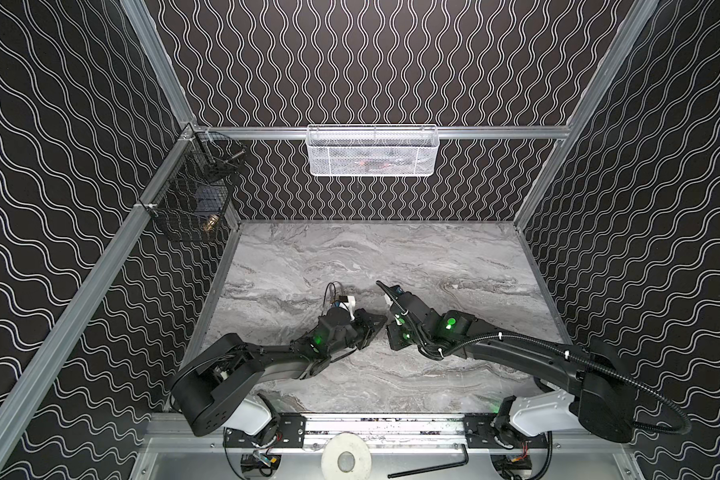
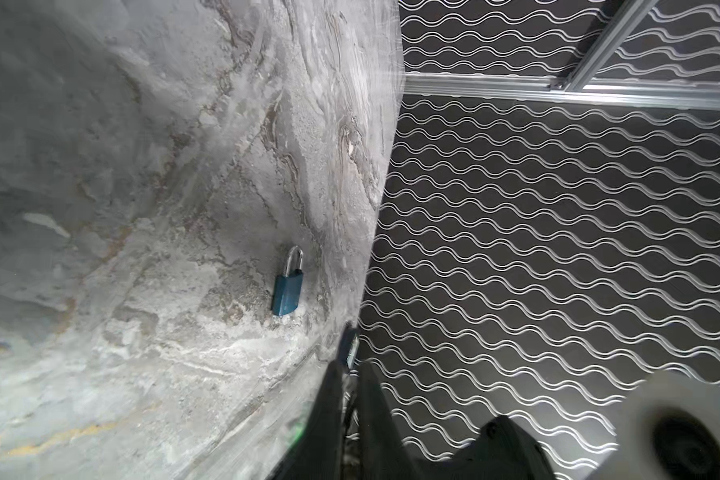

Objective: Unlock with the key
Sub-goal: 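Lift the silver key with the right gripper while the left gripper hovers beside it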

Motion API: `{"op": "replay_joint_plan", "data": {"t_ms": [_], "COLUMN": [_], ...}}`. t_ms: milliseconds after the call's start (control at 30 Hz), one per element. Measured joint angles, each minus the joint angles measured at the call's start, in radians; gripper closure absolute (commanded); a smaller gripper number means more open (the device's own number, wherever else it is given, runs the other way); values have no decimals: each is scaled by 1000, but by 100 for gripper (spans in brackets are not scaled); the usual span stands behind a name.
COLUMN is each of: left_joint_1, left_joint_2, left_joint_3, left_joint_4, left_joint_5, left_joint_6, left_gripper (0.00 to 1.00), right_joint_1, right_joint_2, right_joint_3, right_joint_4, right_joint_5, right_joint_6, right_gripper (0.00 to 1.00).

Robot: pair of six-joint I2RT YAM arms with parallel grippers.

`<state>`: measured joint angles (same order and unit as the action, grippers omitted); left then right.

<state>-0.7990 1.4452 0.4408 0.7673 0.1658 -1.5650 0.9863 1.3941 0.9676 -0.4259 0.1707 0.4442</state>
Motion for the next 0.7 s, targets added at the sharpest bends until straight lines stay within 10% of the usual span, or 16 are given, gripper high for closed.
{"op": "replay_joint_plan", "data": {"t_ms": [233, 433, 700], "left_joint_1": [8, 40, 70], "left_joint_2": [-38, -90, -276], "left_joint_3": [13, 19, 73], "left_joint_4": [-68, -116, -257], "left_joint_5": [9, 34, 63], "left_joint_6": [48, 111, 510], "left_gripper": [100, 100, 100], "right_joint_1": [0, 0, -48], "right_joint_2": [-8, -54, -312], "right_joint_3": [1, -19, -216], "right_joint_4": [2, 3, 96], "right_joint_5": [0, 17, 52], "right_joint_6": [0, 9, 53], "right_gripper": [100, 65, 49]}}
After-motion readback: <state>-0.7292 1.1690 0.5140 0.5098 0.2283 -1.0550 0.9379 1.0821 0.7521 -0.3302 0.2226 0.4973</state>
